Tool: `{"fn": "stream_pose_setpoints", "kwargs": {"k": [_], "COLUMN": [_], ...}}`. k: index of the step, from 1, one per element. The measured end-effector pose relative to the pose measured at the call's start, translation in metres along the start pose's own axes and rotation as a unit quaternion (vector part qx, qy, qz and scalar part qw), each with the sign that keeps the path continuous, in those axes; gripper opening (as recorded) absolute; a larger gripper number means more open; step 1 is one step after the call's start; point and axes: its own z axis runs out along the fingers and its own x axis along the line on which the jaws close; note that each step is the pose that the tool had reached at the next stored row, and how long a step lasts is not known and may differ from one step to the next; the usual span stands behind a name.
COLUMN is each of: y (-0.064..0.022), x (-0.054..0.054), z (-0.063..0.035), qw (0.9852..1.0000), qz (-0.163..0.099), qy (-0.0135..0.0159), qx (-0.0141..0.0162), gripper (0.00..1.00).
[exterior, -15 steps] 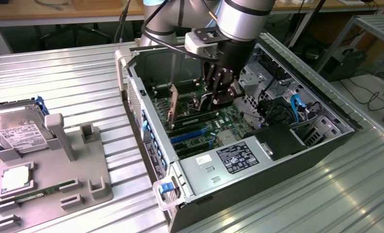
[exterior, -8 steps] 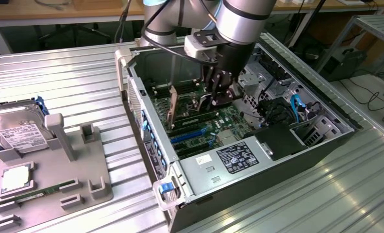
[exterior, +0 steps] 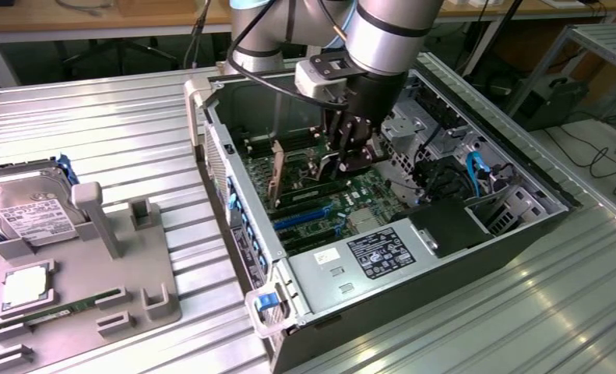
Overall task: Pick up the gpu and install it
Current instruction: 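Insert the gpu into the slot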
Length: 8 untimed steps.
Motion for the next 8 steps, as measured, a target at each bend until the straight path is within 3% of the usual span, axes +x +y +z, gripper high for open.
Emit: {"fn": "stream_pose_setpoints", "kwargs": {"k": [8], "y": [0.0017], "x": [0.0000], "z": [0.0031], "qw": [1.0000], "qz": [0.000], "qy": [-0.0001], "qx": [0.0000], "gripper": [0.27]}}
